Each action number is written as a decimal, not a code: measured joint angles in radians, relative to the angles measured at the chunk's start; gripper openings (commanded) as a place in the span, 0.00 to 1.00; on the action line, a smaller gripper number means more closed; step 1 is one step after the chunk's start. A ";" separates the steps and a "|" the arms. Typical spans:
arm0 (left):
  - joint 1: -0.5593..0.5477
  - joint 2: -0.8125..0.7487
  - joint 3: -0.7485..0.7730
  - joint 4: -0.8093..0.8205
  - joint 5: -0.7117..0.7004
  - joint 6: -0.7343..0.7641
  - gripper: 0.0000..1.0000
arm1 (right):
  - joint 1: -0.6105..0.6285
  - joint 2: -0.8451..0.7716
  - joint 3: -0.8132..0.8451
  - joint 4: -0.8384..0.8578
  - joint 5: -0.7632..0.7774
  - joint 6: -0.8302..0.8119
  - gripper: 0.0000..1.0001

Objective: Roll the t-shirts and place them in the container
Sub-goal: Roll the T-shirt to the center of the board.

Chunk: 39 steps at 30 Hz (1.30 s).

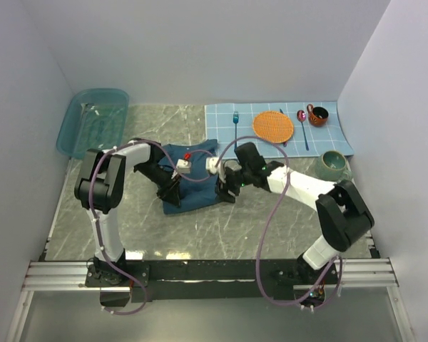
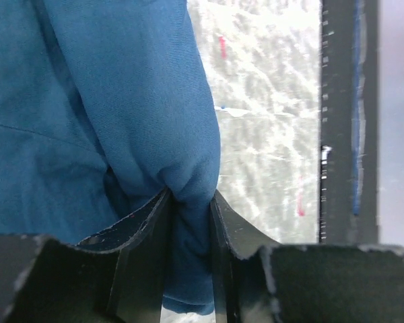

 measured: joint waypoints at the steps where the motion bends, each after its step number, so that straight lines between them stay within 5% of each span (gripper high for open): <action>1: 0.003 0.008 0.001 -0.011 0.008 0.004 0.33 | 0.014 -0.013 -0.022 0.008 0.002 -0.030 0.71; 16: 0.029 0.061 0.025 -0.085 0.055 0.016 0.35 | 0.112 0.101 -0.030 0.049 0.034 -0.325 0.76; 19: 0.034 0.069 0.027 -0.086 0.061 0.016 0.38 | 0.136 0.144 -0.017 0.053 0.068 -0.340 0.64; 23: 0.043 0.069 0.027 -0.089 0.060 0.007 0.50 | 0.162 0.166 0.000 0.087 0.124 -0.330 0.23; 26: 0.063 0.050 0.009 -0.051 0.060 -0.026 0.61 | 0.175 0.166 0.000 0.096 0.156 -0.332 0.09; 29: 0.101 -0.076 -0.104 0.081 0.047 -0.105 0.78 | 0.172 0.171 0.011 0.080 0.163 -0.325 0.08; 33: 0.120 -0.387 -0.321 0.293 -0.003 -0.235 0.81 | 0.147 0.236 0.134 -0.019 0.134 -0.303 0.08; 34: 0.116 -0.438 -0.351 0.330 -0.012 -0.259 0.92 | 0.140 0.254 0.166 -0.039 0.128 -0.297 0.08; 35: 0.112 -0.469 -0.370 0.365 -0.019 -0.281 0.99 | 0.132 0.274 0.202 -0.058 0.122 -0.286 0.08; 39: 0.100 -0.430 -0.391 0.485 -0.058 -0.339 0.99 | 0.105 0.337 0.314 -0.129 0.098 -0.241 0.08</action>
